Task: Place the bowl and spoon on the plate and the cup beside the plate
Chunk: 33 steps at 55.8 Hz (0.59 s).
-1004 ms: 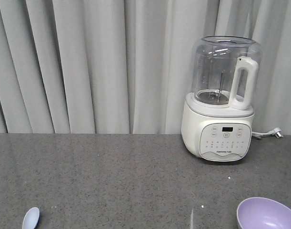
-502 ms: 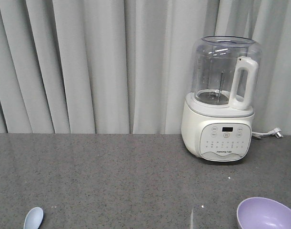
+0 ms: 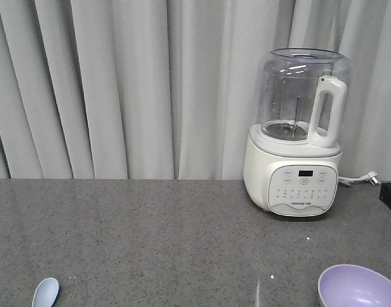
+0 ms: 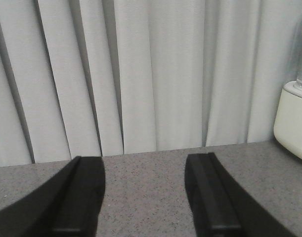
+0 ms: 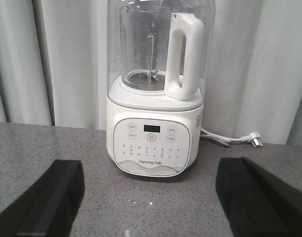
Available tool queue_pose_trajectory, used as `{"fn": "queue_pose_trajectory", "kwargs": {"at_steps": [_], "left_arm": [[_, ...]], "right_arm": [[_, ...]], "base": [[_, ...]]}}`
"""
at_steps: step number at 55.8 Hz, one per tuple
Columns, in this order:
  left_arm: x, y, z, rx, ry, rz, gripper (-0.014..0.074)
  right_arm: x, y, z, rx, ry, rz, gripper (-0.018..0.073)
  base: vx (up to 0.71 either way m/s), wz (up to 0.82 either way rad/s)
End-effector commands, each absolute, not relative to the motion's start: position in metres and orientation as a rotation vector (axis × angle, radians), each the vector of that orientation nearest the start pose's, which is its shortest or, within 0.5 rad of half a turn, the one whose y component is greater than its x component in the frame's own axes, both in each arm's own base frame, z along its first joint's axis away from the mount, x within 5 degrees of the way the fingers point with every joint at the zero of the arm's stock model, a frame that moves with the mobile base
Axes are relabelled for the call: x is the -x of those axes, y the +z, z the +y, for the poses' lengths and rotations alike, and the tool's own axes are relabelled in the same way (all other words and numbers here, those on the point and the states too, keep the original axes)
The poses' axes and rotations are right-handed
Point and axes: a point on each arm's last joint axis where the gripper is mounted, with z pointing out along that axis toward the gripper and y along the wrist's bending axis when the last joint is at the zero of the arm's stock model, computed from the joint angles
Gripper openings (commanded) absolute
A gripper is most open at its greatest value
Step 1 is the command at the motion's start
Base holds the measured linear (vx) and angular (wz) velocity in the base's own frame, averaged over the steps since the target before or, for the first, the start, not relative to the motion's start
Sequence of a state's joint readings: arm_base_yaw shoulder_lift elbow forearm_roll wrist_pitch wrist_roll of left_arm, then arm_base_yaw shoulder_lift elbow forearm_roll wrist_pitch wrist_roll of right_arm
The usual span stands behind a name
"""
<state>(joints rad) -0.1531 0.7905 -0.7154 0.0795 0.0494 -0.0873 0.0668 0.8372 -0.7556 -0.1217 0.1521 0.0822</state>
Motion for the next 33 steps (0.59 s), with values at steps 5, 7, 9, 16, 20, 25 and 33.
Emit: {"fn": "queue_pose_trajectory", "kwargs": {"at_steps": [5, 7, 9, 16, 20, 25, 33], "left_arm": [[-0.1667, 0.3926, -0.0263, -0.112, -0.133, 1.483, 0.0499], [-0.1667, 0.3926, -0.0263, -0.112, -0.133, 1.483, 0.0499], [-0.1667, 0.3926, -0.0263, -0.112, -0.133, 1.483, 0.0499], [-0.1667, 0.3926, -0.0263, -0.112, -0.133, 1.483, 0.0499], [-0.1667, 0.3926, -0.0263, -0.112, -0.133, 1.483, 0.0499], [-0.1667, 0.3926, -0.0263, -0.112, -0.133, 1.483, 0.0499], [-0.1667, 0.3926, -0.0263, -0.112, -0.133, 1.483, 0.0499]], "right_arm": [[-0.1784, 0.3896, 0.0104, 0.083, 0.003, 1.589, 0.0578], [-0.1784, 0.3898, 0.0104, 0.083, 0.004, 1.587, 0.0572], [-0.1784, 0.3900, 0.0105, 0.083, 0.004, 1.585, 0.0566], [-0.1784, 0.3901, 0.0105, 0.083, 0.004, 1.584, 0.0551], [-0.1784, 0.3901, 0.0105, 0.083, 0.004, 1.584, 0.0547], [-0.1784, 0.3901, 0.0105, 0.083, 0.004, 1.584, 0.0547], [-0.1784, 0.3901, 0.0105, 0.083, 0.004, 1.584, 0.0547]], "base": [[0.00, 0.00], [0.00, 0.00], [0.00, 0.00], [0.00, 0.00], [0.00, 0.00], [0.00, 0.00], [0.00, 0.00]]}}
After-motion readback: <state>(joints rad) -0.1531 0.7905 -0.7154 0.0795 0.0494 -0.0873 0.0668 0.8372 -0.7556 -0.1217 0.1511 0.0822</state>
